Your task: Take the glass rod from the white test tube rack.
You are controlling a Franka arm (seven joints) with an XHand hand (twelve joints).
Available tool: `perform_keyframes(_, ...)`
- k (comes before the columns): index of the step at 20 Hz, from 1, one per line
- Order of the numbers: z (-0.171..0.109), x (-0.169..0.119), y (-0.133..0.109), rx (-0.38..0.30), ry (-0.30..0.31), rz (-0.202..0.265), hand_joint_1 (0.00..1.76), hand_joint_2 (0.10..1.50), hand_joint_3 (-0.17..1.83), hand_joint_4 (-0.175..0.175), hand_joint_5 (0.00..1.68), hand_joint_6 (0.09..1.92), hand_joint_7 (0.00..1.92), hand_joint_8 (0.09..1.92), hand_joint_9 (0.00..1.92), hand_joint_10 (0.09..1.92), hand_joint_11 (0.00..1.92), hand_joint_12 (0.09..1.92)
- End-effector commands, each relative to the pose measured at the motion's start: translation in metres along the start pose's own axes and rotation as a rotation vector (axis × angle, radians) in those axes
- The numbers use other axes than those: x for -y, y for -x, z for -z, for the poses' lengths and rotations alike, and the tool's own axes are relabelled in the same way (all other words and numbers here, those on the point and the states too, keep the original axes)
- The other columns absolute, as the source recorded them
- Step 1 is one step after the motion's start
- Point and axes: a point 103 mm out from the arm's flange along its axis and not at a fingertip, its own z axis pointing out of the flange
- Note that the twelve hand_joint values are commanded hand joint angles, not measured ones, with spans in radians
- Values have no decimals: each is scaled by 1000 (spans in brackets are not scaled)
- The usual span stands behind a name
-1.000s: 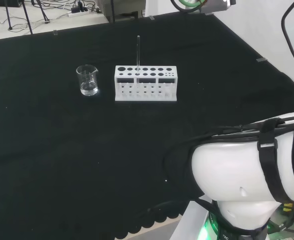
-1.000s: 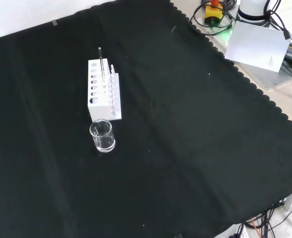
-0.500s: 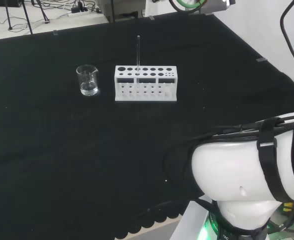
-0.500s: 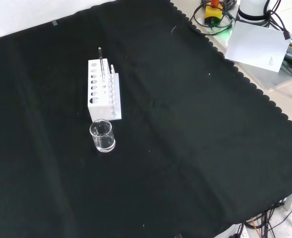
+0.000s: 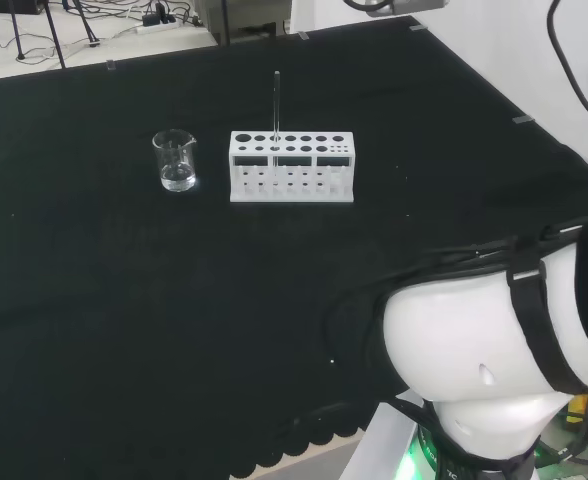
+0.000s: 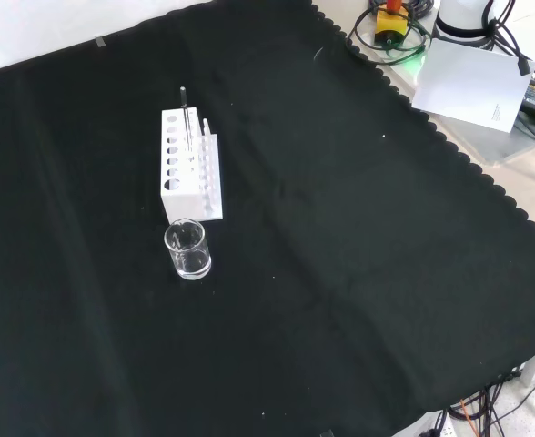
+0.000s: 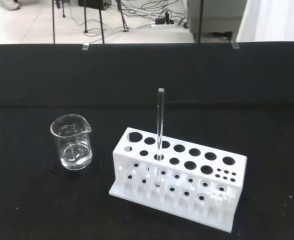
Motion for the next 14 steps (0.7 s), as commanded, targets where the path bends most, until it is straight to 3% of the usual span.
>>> perform_keyframes(1, 0, -40, -2, -4, 2, 58, 601, 892, 526, -130, 146, 87, 138, 844, 260, 866, 0, 1350)
perform_keyframes(14, -36, -113, 9, -12, -22, 109, 597, 884, 540, -132, 185, 87, 207, 861, 415, 863, 0, 1399)
